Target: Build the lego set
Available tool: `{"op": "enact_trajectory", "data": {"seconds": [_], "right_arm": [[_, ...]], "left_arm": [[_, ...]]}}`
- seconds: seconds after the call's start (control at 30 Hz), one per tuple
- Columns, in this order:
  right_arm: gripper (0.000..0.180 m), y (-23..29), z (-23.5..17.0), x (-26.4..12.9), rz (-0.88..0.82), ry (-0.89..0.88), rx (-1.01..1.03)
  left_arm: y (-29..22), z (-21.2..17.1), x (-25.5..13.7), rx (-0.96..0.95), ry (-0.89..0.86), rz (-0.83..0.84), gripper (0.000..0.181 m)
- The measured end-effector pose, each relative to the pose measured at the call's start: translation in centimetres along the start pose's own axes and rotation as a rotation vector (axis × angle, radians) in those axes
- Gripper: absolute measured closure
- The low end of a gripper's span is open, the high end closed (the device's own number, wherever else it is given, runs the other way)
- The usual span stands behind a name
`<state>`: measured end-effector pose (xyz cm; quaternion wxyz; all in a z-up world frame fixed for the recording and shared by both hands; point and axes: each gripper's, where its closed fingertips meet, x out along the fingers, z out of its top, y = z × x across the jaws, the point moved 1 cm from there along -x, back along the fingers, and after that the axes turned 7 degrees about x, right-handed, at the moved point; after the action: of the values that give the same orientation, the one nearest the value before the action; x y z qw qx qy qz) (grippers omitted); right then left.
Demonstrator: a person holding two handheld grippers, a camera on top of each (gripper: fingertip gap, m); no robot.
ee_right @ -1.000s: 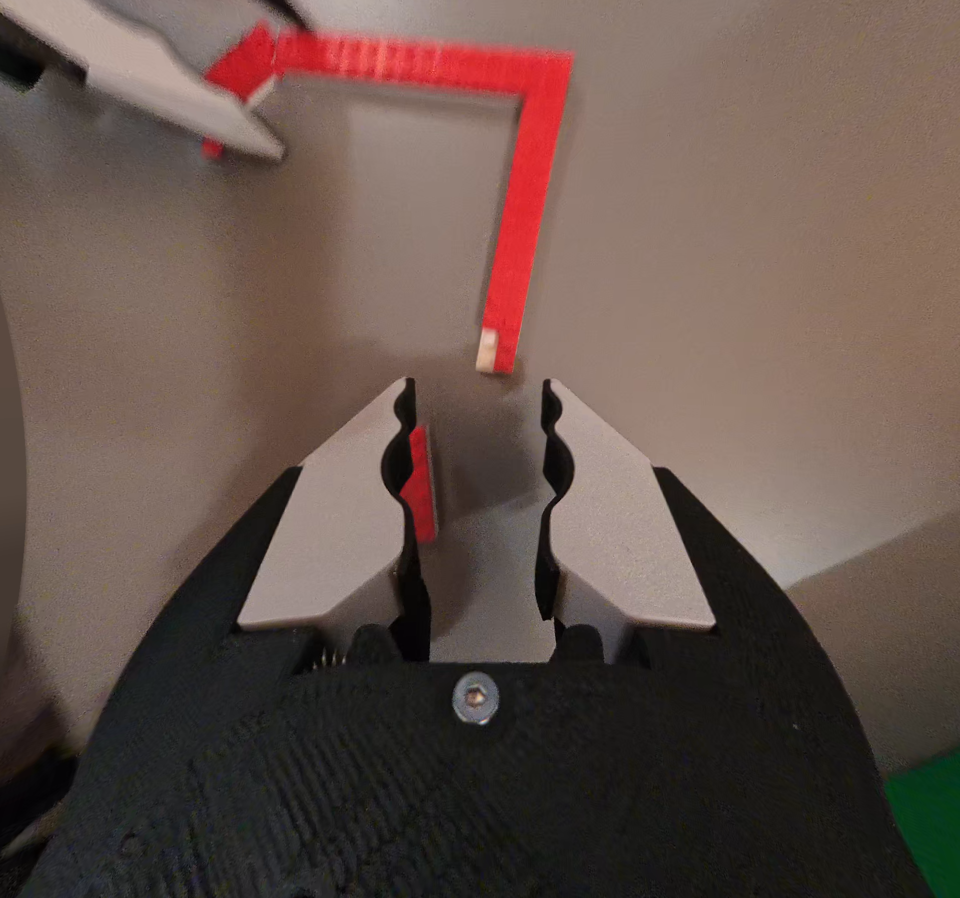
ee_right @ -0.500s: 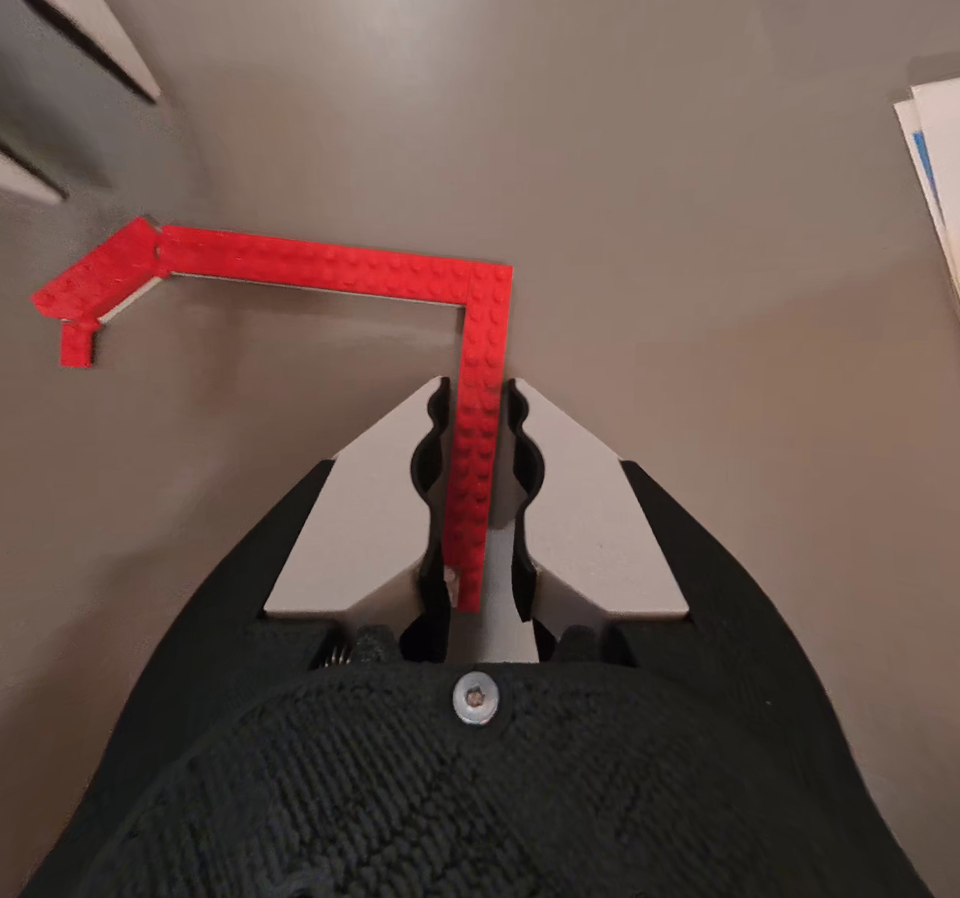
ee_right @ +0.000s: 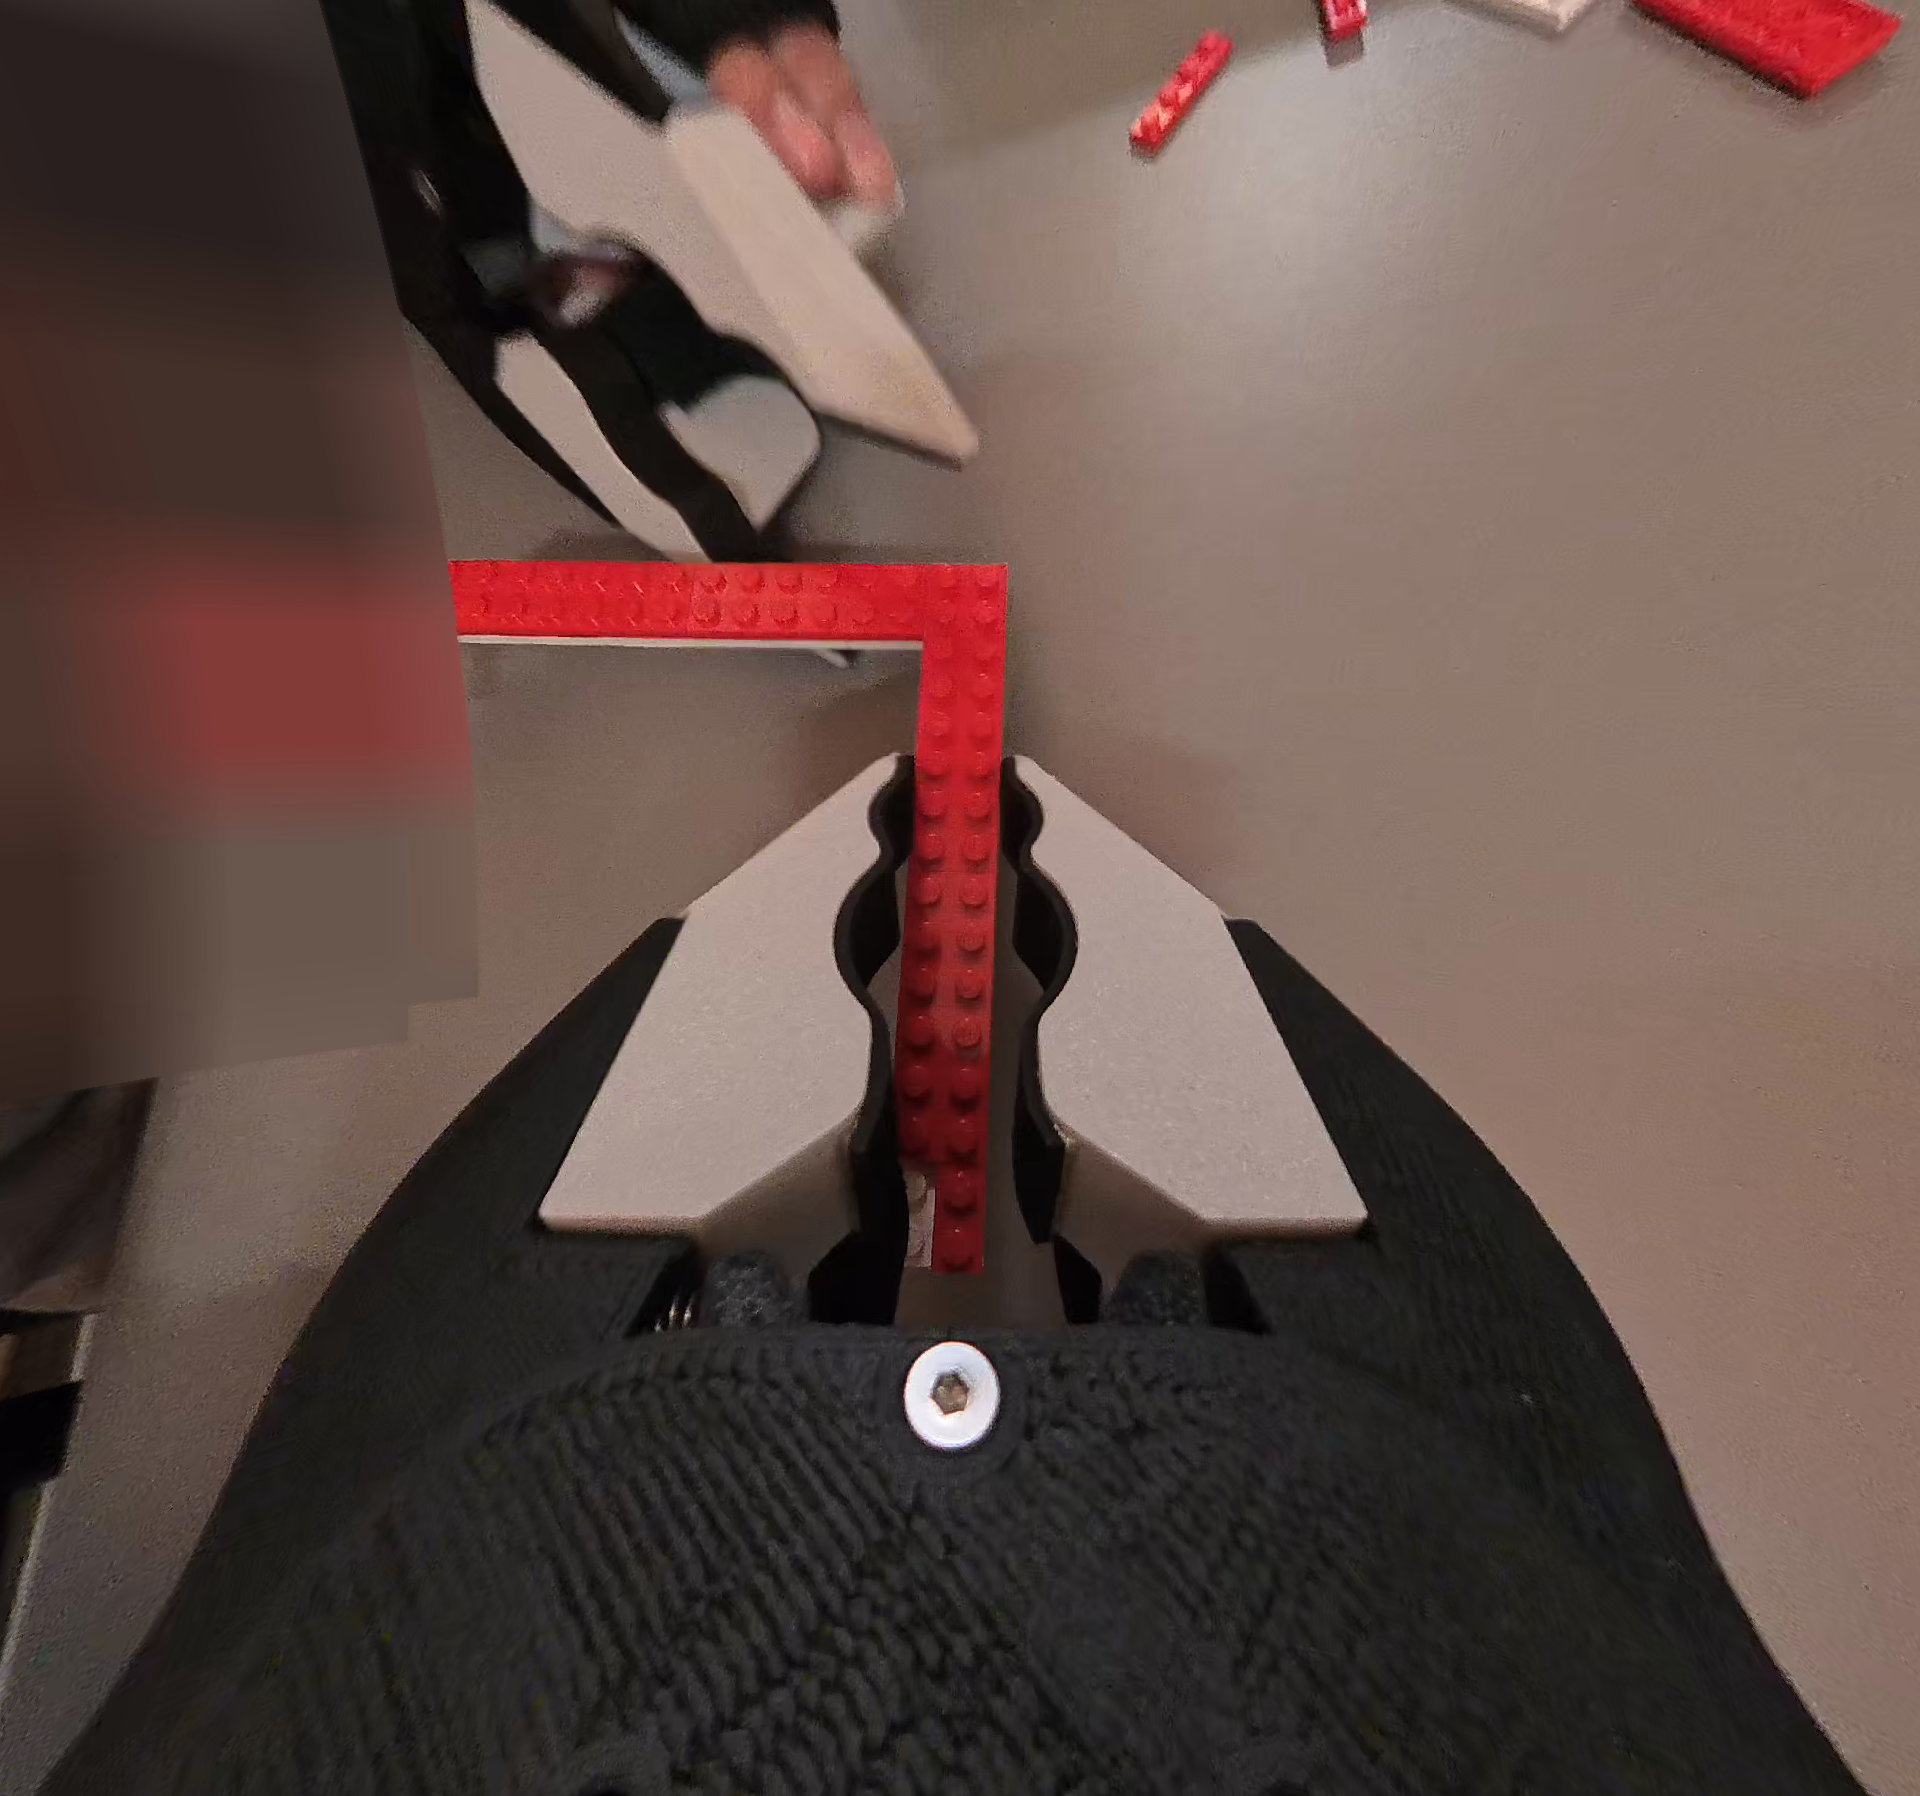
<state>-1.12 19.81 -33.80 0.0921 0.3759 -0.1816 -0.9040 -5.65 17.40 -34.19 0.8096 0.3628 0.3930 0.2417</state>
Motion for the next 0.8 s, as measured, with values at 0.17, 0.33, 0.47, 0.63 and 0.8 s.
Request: {"op": "enact_trajectory", "data": {"seconds": [0.17,0.33,0.47,0.63,0.8], "right_arm": [[0.165,1.6,1.2,-0.7,0.14,-0.096,0.034],[0.165,3.4,1.3,-1.3,0.23,-0.13,0.025],[0.163,4.1,1.3,-1.9,0.234,-0.177,0.036],[0.134,2.4,0.4,-5.0,-0.008,-0.282,0.037],[0.136,2.7,-6.0,-6.8,-0.269,-0.078,0.036]], "left_arm": [[1.8,2.3,1.4,0.164,-0.088,0.178,0.119],[2.9,5.3,1.5,0.336,-0.17,0.353,0.155],[2.6,6.2,1.4,0.402,-0.185,0.422,0.172],[1.2,5.9,1.8,0.4,-0.203,0.349,0.173],[0.1,5.6,2.1,0.382,-0.231,0.242,0.174]]}}
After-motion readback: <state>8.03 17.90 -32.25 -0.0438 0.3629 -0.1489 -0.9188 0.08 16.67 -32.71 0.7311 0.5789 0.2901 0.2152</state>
